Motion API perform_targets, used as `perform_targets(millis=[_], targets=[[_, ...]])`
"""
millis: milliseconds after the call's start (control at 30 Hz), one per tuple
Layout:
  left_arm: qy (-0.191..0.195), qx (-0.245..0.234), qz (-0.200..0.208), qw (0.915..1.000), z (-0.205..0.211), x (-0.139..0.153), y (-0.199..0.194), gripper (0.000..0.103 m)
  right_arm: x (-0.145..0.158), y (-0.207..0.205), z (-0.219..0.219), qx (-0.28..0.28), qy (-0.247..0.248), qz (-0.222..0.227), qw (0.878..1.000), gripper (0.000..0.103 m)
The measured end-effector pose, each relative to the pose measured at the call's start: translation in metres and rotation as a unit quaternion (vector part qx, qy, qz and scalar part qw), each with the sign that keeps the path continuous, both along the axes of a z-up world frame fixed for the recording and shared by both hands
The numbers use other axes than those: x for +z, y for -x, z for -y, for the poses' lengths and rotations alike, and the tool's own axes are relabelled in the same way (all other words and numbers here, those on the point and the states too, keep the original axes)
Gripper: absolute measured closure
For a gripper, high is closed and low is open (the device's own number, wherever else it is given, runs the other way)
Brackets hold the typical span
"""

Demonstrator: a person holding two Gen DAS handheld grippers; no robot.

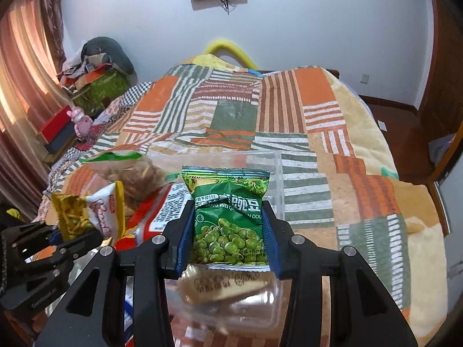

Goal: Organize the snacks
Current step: 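Drop both bags into the clear box and open both grippers, then grasp the bread pack with the left gripper while the right grasps the blue chip bag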

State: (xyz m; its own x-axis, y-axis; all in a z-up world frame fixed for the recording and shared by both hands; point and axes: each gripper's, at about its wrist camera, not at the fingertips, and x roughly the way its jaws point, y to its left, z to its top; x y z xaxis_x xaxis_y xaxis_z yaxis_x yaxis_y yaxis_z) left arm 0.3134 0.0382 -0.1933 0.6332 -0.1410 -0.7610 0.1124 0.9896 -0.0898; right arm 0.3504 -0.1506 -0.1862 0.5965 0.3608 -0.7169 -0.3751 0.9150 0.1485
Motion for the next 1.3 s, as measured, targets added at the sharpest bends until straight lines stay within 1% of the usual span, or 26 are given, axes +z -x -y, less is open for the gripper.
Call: perform_targets(millis=[133,233,267,367,433,533,700,800,867,967,1100,1300], targets=[[-0.006,0.008,0.0,0.9999,-0.003,-0.002,-0.001,0.08,-0.005,-0.001,-0.003,-0.003,0.011,0.0,1.0,0.063],[-0.003,0.017,-0.004,0.9998,-0.008,-0.003,-0.001,0.071,-0.003,-0.001,-0.003,0.003,0.019,-0.003,1.0,0.062],[-0.002,0.02,-0.003,0.9998,-0.01,-0.003,0.0,0.065,-0.002,-0.001,-0.003,0.005,0.019,-0.006,1.0,0.062],[0.006,0.026,0.0,0.9996,-0.016,0.001,0.004,0.06,0.0,0.002,-0.003,0.008,0.026,-0.007,1.0,0.061],[0.003,0.028,0.005,0.9996,-0.017,0.005,0.009,0.056,0.003,0.008,-0.002,0.014,0.031,-0.006,0.999,0.056],[-0.003,0.03,0.016,0.9994,-0.018,0.014,0.017,0.051,0.007,0.014,-0.002,0.02,0.034,0.001,0.999,0.052],[-0.01,0.023,0.032,0.9992,-0.013,0.03,0.038,0.039,0.02,0.034,0.002,0.032,0.035,0.018,0.999,0.048],[-0.014,0.016,0.035,0.9991,-0.006,0.035,0.052,0.035,0.027,0.048,0.005,0.04,0.028,0.023,0.999,0.048],[-0.008,0.013,0.032,0.9994,-0.002,0.036,0.059,0.033,0.031,0.057,0.008,0.043,0.021,0.026,0.999,0.047],[0.007,0.006,0.018,0.9998,0.006,0.032,0.07,0.033,0.036,0.072,0.011,0.047,0.01,0.029,0.998,0.046],[0.027,-0.01,-0.009,0.9995,0.019,0.019,0.084,0.033,0.039,0.091,0.014,0.05,0.009,0.035,0.998,0.043],[0.026,-0.031,-0.045,0.9982,0.041,-0.007,0.098,0.033,0.033,0.109,0.02,0.05,0.008,0.024,0.998,0.043]])
